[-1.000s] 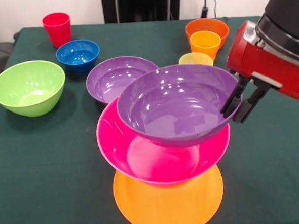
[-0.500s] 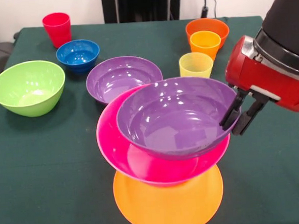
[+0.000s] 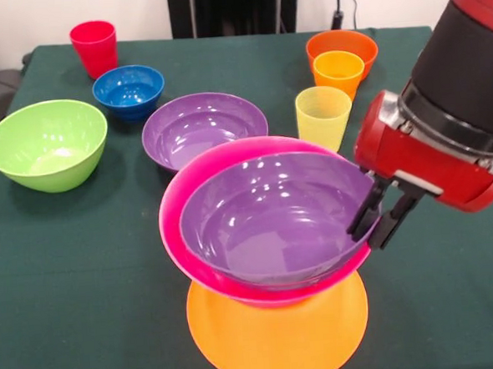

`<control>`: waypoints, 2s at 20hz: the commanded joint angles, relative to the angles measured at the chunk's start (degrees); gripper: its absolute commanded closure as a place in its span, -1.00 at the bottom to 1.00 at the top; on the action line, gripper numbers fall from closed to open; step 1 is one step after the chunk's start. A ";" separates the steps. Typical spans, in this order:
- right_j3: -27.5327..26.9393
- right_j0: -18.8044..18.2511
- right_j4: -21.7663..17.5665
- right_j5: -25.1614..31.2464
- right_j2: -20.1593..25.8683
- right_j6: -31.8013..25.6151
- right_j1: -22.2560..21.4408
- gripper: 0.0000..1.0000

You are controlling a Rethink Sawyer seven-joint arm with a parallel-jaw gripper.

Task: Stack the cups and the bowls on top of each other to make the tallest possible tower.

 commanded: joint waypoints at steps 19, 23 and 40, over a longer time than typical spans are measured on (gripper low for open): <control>-8.37 -4.61 3.61 10.45 -3.70 9.98 2.93 -1.00; -7.47 -4.26 4.06 10.25 -4.26 10.29 2.49 -1.00; 22.21 5.79 -2.64 4.62 8.68 1.89 -10.70 -1.00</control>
